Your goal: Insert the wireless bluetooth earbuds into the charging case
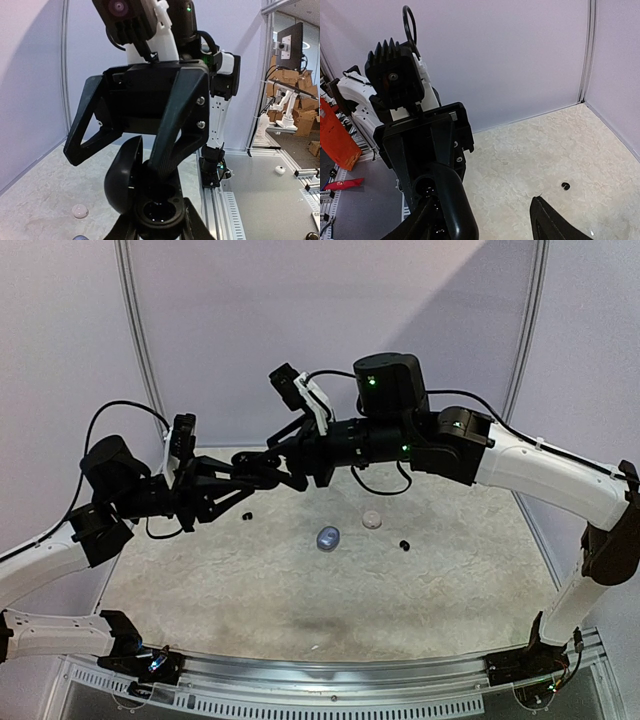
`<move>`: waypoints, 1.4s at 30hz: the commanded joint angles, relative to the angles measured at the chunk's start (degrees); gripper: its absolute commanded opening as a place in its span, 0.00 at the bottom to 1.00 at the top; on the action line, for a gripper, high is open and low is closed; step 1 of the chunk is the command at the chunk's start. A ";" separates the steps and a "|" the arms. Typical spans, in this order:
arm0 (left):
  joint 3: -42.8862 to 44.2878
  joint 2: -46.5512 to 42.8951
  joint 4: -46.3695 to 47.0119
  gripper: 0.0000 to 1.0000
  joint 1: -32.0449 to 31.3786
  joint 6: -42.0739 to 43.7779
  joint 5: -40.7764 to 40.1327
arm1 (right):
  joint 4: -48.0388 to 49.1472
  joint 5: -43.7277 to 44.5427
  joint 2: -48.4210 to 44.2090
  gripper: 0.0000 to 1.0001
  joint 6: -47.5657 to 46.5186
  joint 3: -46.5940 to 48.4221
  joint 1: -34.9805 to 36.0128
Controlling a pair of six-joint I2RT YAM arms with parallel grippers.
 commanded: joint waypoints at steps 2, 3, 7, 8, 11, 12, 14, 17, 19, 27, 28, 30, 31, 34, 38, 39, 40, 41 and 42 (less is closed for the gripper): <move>-1.26 -0.56 1.97 0.00 -0.72 -2.67 -1.76 | 0.79 0.02 -0.17 0.70 1.89 1.24 -0.32; -1.35 -0.56 1.92 0.00 -0.72 -2.75 -2.05 | 1.30 0.11 -0.22 0.72 2.31 1.33 -0.40; -1.62 -0.65 1.53 0.00 -0.72 -3.14 -3.61 | 4.33 0.92 -1.69 0.79 5.55 1.41 -1.50; -1.69 -0.77 1.42 0.00 -0.72 -3.10 -4.12 | 4.92 2.31 -2.51 0.80 7.20 1.44 -2.12; -1.92 -0.98 1.00 0.00 -0.64 -3.22 -6.02 | 7.03 7.40 -6.46 0.81 12.59 -0.18 -4.14; -2.03 -0.93 0.91 0.00 -0.63 -3.23 -6.62 | 7.91 9.16 -7.74 0.82 13.61 -1.33 -4.55; -2.21 -1.09 0.86 0.00 -0.57 -3.24 -7.14 | 7.83 14.31 -11.13 0.82 16.14 -3.41 -5.49; -2.53 -1.18 1.07 0.00 -0.46 -3.21 -7.63 | 0.53 25.88 -14.86 0.78 17.80 -5.92 -7.38; -2.73 -1.13 1.38 0.00 -0.37 -3.22 -7.73 | -6.00 31.57 -16.34 0.73 20.45 -8.72 -10.29; -2.98 -1.33 1.78 0.00 -0.11 -2.57 -7.07 | -19.62 24.20 -14.08 0.43 30.58 -26.21 -28.72; -3.02 -1.27 1.89 0.00 -0.03 -2.02 -6.37 | -19.39 22.50 -12.97 0.42 30.23 -27.24 -30.14; -3.15 -1.14 1.92 0.00 0.06 -0.51 -4.81 | -20.20 22.06 -10.03 0.41 27.91 -27.30 -31.58; -3.26 -0.99 1.92 0.00 0.11 0.51 -3.87 | -21.40 22.68 -7.34 0.41 26.67 -26.47 -31.96; -4.22 -0.51 3.45 0.00 0.50 2.44 -1.45 | -25.30 23.35 -0.80 0.41 22.26 -22.73 -32.52; -6.32 1.17 8.90 0.00 0.55 3.26 1.82 | -26.52 22.34 4.39 0.41 18.93 -21.42 -32.69; -6.81 1.71 9.90 0.00 0.40 4.17 2.71 | -26.37 22.08 5.18 0.41 18.56 -21.68 -32.74; -7.44 2.02 10.63 0.00 0.22 5.35 3.40 | -26.19 21.85 5.58 0.41 18.13 -21.94 -32.74; -8.00 2.41 11.17 0.00 0.00 6.34 3.85 | -26.00 21.57 6.14 0.41 17.85 -22.27 -32.78; -8.74 2.77 11.93 0.00 -0.16 6.80 4.10 | -25.68 21.30 6.37 0.41 17.47 -22.55 -32.74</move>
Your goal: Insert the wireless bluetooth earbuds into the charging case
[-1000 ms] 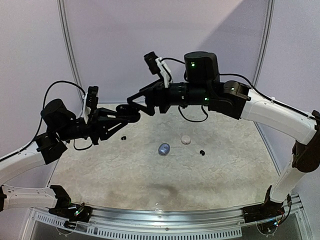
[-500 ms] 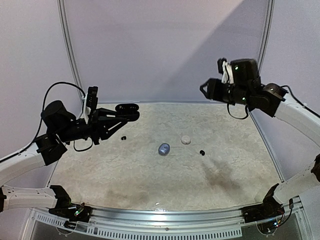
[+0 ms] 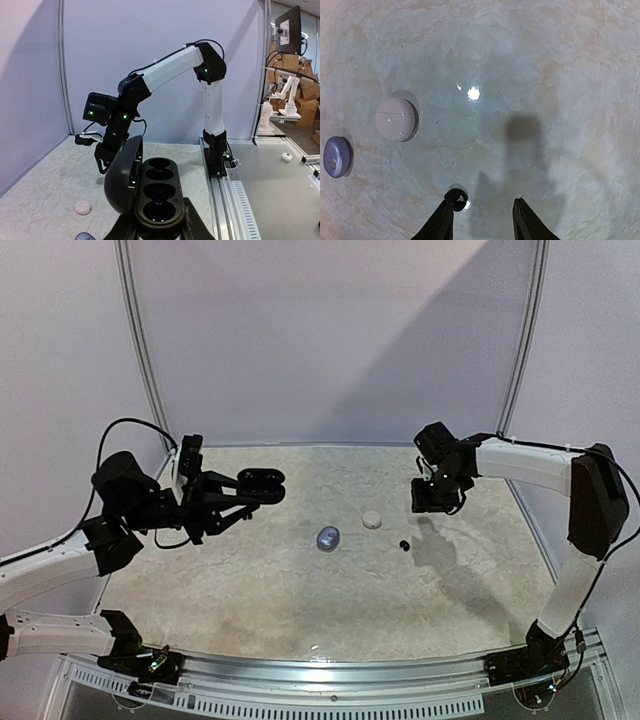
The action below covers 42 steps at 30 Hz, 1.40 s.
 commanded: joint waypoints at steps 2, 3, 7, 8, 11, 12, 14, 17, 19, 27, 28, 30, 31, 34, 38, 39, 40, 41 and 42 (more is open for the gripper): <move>-3.58 2.45 6.90 0.00 -0.69 3.97 4.01 | -1.54 -1.84 2.39 0.41 -3.87 0.27 -0.24; -4.07 2.87 7.91 0.00 -0.82 3.97 4.08 | -1.79 -1.86 2.64 0.41 -4.06 0.35 -0.21; -6.37 3.73 10.48 0.00 -1.76 4.34 3.74 | -3.10 -2.02 4.04 0.41 -5.58 0.53 -0.27; -6.86 3.93 11.14 0.00 -1.95 3.79 3.57 | -3.37 -2.34 4.33 0.41 -6.06 0.49 -0.19; -8.28 4.27 12.98 0.00 -2.63 2.38 2.83 | -3.44 -2.81 4.83 0.41 -6.91 -0.36 -0.27; -8.62 4.33 13.55 0.00 -2.81 2.38 2.84 | -3.32 -3.03 4.70 0.41 -7.59 -0.69 -0.26; -9.34 4.54 14.57 0.00 -3.03 3.51 3.58 | -3.36 -3.31 4.82 0.41 -8.54 -1.07 -0.25; -9.82 4.85 15.16 0.00 -3.08 5.93 5.21 | -3.88 -3.12 4.67 0.41 -9.07 -1.10 -0.26; -10.51 4.99 16.06 0.00 -3.14 6.24 5.66 | -3.79 -2.87 4.36 0.41 -9.19 -1.33 -0.31; -12.10 4.26 16.21 0.00 -3.31 9.59 6.13 | -2.41 -3.61 4.71 0.41 -8.78 -2.87 -0.23; -12.22 4.19 15.93 0.00 -3.31 10.17 6.24 | -1.98 -3.89 4.82 0.41 -8.69 -3.12 -0.23; -12.26 4.08 15.63 0.00 -3.32 10.54 6.30 | -1.12 -4.66 4.91 0.41 -8.43 -3.53 -0.27; -12.31 4.12 15.58 0.00 -3.32 10.65 6.33 | -0.75 -5.15 4.92 0.41 -8.40 -3.55 -0.27; -12.30 4.00 14.87 0.00 -3.34 12.03 6.45 | -0.29 -5.51 5.35 0.41 -8.33 -3.35 -0.19; -12.24 3.68 13.49 0.00 -3.37 15.91 7.39 | -0.11 -5.52 6.29 0.41 -8.31 -3.08 -0.24; -12.21 3.67 13.40 0.00 -3.35 16.03 7.44 | -0.12 -5.52 6.39 0.41 -8.31 -3.18 -0.24; -12.14 3.77 13.38 0.00 -3.36 15.94 7.49 | -0.11 -5.52 6.54 0.41 -8.31 -3.20 -0.21; -12.10 3.77 13.33 0.00 -3.37 15.77 7.53 | -0.04 -5.49 6.65 0.41 -8.24 -3.23 -0.25; -12.01 3.73 13.37 0.00 -3.39 15.61 7.47 | -0.09 -7.20 6.74 0.41 -8.18 -3.21 -0.23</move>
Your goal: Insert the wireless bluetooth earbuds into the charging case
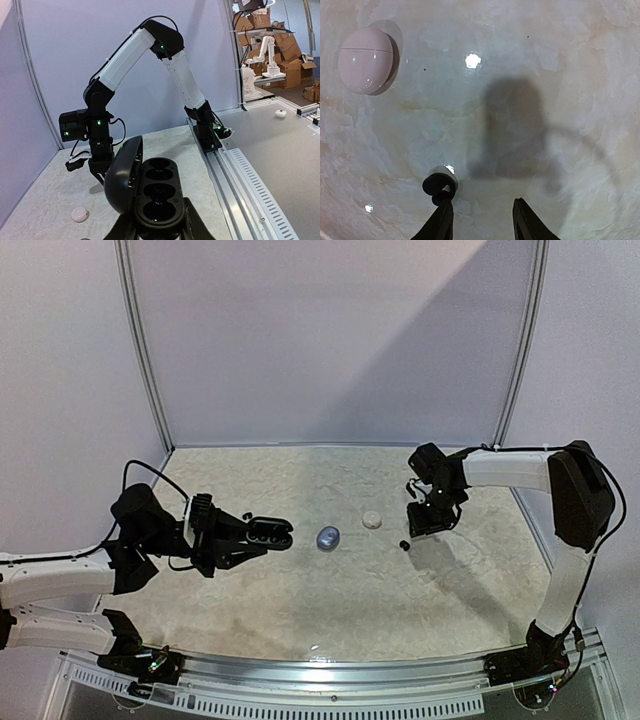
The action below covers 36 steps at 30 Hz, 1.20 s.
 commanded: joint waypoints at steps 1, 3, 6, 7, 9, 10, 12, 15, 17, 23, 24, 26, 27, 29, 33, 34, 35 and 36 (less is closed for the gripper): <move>-0.50 -0.74 -1.03 0.00 -0.96 1.80 0.92 | 1.02 -2.61 1.46 0.41 0.47 -0.49 -0.19; -0.45 -0.82 -1.11 0.00 -0.97 1.62 0.70 | 1.13 -2.79 1.35 0.41 0.40 -0.63 -0.21; -0.51 -0.83 -1.20 0.00 -0.96 1.07 0.36 | 1.61 -3.69 1.39 0.41 0.47 -0.76 -0.16; -0.53 -0.83 -1.20 0.00 -0.95 0.84 0.26 | 1.81 -4.08 1.48 0.40 0.51 -0.76 -0.22; -0.58 -0.89 -1.20 0.00 -1.02 0.61 -0.03 | 2.09 -5.23 1.92 0.39 0.48 -0.76 -0.21; -0.54 -0.98 -1.20 0.00 -0.99 0.64 -0.12 | 2.07 -5.65 2.22 0.38 0.52 -0.76 -0.18; -0.58 -1.07 -1.35 0.00 -0.95 0.70 -0.26 | 1.61 -5.56 2.67 0.37 0.86 -0.61 -0.16; -0.69 -1.13 -1.46 0.00 -0.96 0.54 -0.68 | 0.35 -4.30 3.75 0.35 1.01 -0.01 -0.22; -0.76 -1.13 -1.38 0.00 -0.95 0.48 -0.81 | 0.19 -4.51 4.55 0.33 0.84 0.47 -0.18; -0.96 -1.59 -1.46 0.00 -1.00 0.30 -1.51 | 0.75 -6.54 5.29 0.32 0.79 0.29 -0.22; -0.98 -1.69 -1.51 0.00 -0.96 0.29 -1.67 | 0.87 -7.21 5.28 0.32 0.93 0.11 -0.12; -1.06 -1.83 -1.60 0.00 -0.95 0.08 -1.89 | 1.08 -8.14 4.90 0.30 1.15 -0.48 0.30; -1.01 -1.87 -1.63 0.00 -0.95 0.12 -2.02 | 1.23 -8.19 4.66 0.29 1.34 -0.69 0.64; -1.02 -1.88 -1.64 0.00 -0.88 0.17 -2.32 | 1.74 -8.39 3.88 0.29 1.66 -1.22 1.44; -1.05 -1.87 -1.73 0.00 -0.85 0.18 -2.52 | 2.71 -9.38 3.74 0.26 2.29 -0.86 2.57; -1.00 -1.88 -1.73 0.00 -0.84 0.08 -2.52 | 2.71 -9.61 3.91 0.25 2.36 -0.45 2.74; -1.05 -1.88 -1.73 0.00 -0.78 0.17 -2.54 | 2.71 -10.06 4.20 0.24 2.47 -0.29 2.92; -0.98 -1.91 -1.81 0.00 -0.79 0.18 -2.65 | 2.71 -10.39 4.30 0.24 2.49 -0.16 3.17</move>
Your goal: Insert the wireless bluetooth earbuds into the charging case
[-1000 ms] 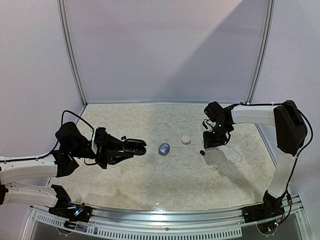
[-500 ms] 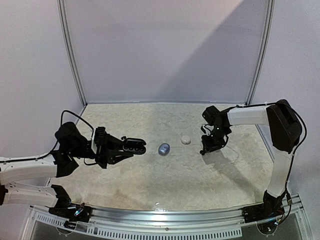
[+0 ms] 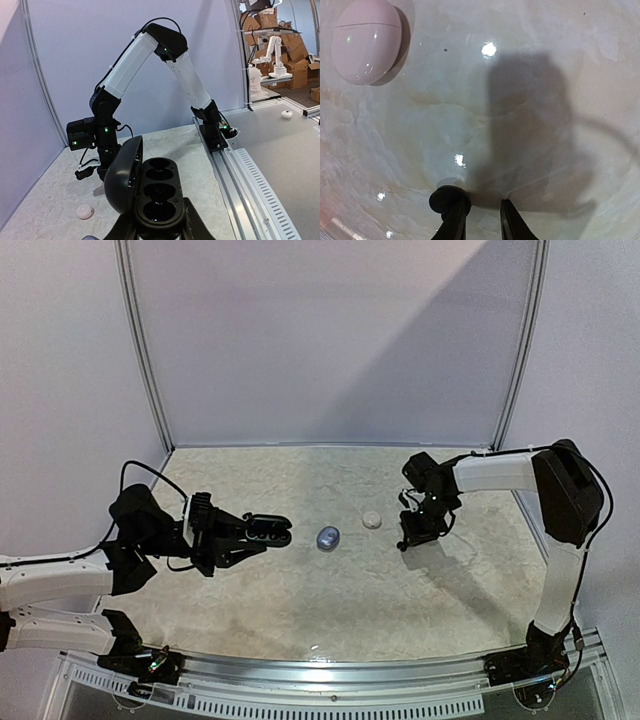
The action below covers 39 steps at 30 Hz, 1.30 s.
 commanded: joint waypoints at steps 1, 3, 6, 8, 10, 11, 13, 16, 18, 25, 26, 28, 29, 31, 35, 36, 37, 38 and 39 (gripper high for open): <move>-0.82 -0.87 -0.78 0.00 -0.78 -0.38 -0.76 | 0.70 -4.16 0.14 0.24 1.04 0.15 2.31; -0.82 -0.96 -1.00 0.00 -0.78 -0.38 -0.98 | 0.79 -4.68 0.14 0.24 1.44 0.16 3.00; -0.80 -1.09 -1.14 0.00 -0.78 -0.49 -1.23 | 0.79 -4.95 -0.15 0.24 2.23 0.23 4.27; -0.84 -1.07 -1.23 0.00 -0.78 -0.46 -1.26 | 0.94 -5.13 -0.44 0.24 2.78 0.17 5.02; -0.88 -1.10 -1.23 0.00 -0.78 -0.47 -1.41 | 1.34 -5.33 -0.67 0.24 3.28 0.03 5.57; -0.94 -1.10 -1.23 0.00 -0.78 -0.46 -1.44 | 1.62 -5.46 -0.66 0.24 3.61 -0.01 5.82; -0.89 -1.05 -1.23 0.00 -0.78 -0.46 -1.46 | 1.99 -5.72 -0.53 0.24 4.07 0.05 6.18; -1.02 -1.24 -1.27 0.00 -0.78 -0.47 -1.53 | 2.53 -6.48 -0.27 0.24 4.47 0.07 6.78; -1.09 -1.40 -1.38 0.00 -0.78 -0.51 -1.62 | 2.90 -7.11 -0.21 0.24 4.98 0.01 7.25; -1.28 -1.62 -1.50 0.00 -0.78 -0.40 -1.92 | 3.66 -6.49 0.44 0.16 5.80 -0.55 7.85; -1.24 -1.62 -1.49 0.00 -0.78 -0.36 -1.83 | 3.69 -6.38 0.54 0.12 5.80 -0.42 7.84; -1.30 -1.69 -1.62 0.00 -0.78 -0.39 -1.88 | 3.88 -6.25 0.68 0.08 5.74 -0.22 7.88; -1.32 -1.79 -1.71 0.00 -0.78 -0.40 -1.97 | 3.94 -6.10 0.67 0.07 5.75 -0.11 7.88; -1.37 -1.86 -1.88 0.00 -0.78 -0.53 -2.05 | 3.84 -5.78 0.46 0.05 5.49 0.05 7.93; -1.35 -1.86 -1.93 0.00 -0.85 -0.69 -2.20 | 2.66 -4.63 0.71 0.08 4.87 0.46 7.93; -1.37 -1.87 -2.00 0.00 -0.86 -0.72 -2.19 | 2.30 -4.28 0.81 0.08 4.64 0.70 7.93; -1.39 -1.87 -2.02 0.00 -0.86 -0.80 -2.20 | 1.87 -3.78 1.16 0.09 4.45 0.88 7.93; -1.35 -1.89 -2.04 0.00 -0.86 -0.77 -2.20 | 1.51 -3.52 1.30 0.09 4.41 1.21 7.93; -1.32 -1.85 -2.10 0.00 -0.86 -0.89 -2.20 | 1.19 -3.35 1.43 0.10 4.16 1.52 7.95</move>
